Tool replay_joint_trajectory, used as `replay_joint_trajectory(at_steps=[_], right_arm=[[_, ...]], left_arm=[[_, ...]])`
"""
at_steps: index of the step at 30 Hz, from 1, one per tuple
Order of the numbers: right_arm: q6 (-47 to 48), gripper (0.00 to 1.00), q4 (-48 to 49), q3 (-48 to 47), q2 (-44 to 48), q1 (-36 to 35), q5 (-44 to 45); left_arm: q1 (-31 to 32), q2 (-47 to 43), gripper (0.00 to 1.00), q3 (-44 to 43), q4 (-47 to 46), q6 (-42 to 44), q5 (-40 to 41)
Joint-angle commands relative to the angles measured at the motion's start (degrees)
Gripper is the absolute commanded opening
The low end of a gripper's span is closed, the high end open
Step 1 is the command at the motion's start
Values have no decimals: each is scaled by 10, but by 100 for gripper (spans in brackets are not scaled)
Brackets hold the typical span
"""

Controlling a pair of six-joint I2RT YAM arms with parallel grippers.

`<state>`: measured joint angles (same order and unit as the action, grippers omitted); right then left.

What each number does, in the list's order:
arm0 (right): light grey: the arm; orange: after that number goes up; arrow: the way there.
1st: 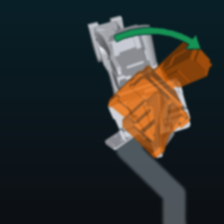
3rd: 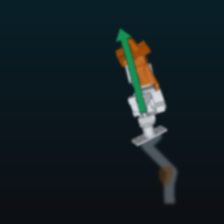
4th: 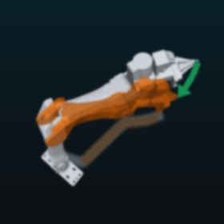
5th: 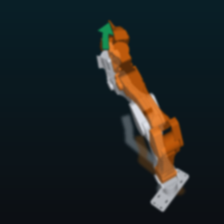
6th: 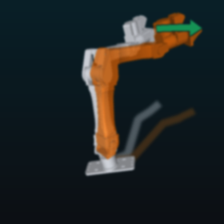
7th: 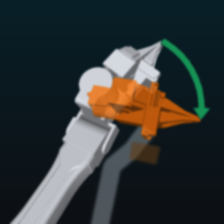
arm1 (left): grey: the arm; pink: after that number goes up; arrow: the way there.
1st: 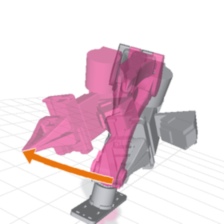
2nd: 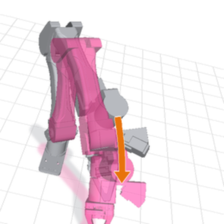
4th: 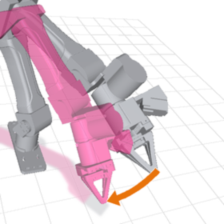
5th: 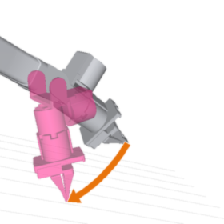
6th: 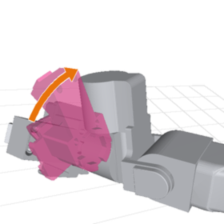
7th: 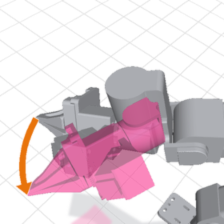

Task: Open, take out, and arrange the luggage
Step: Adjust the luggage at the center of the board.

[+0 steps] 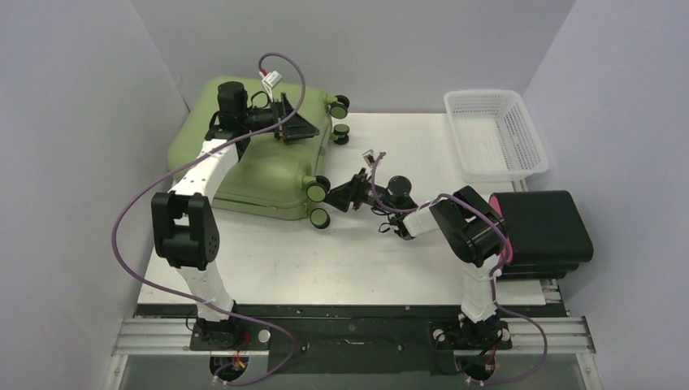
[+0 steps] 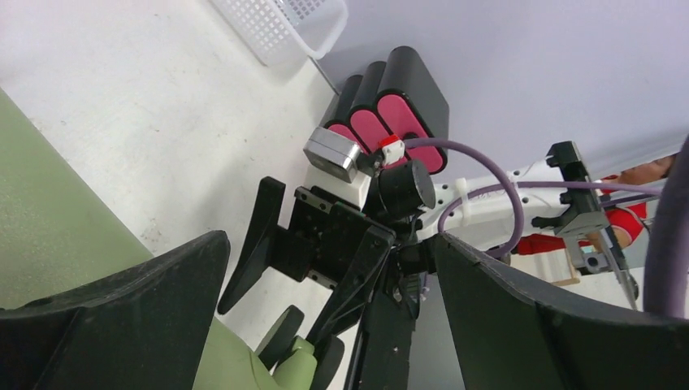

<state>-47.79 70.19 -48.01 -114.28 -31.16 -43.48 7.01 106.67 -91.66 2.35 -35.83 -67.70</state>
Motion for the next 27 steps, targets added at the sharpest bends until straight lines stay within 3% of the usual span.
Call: replay_joint_trajectory(at_steps=[1,9,19,22,25,27], right_arm=[[26,73,23,-26,10,-21,42],[251,70,-129,3,60,-49,97],[345,66,-173,0,71,-91,139],[355,65,-149,10,66,-103,156],[355,66,-46,45,52,-106,146],[352,75,42,65,38,-111,132]], left_arm=[[-21,-39,96,32,-138,-101,5],[-114,-39,96,61,-162,-137,137],[-142,-24,96,106,-183,-143,187],[-143,-28,96,115,-181,-137,192],[-144,-32,96,118,-173,-123,191],[-144,-35,96,119,-164,-113,192]])
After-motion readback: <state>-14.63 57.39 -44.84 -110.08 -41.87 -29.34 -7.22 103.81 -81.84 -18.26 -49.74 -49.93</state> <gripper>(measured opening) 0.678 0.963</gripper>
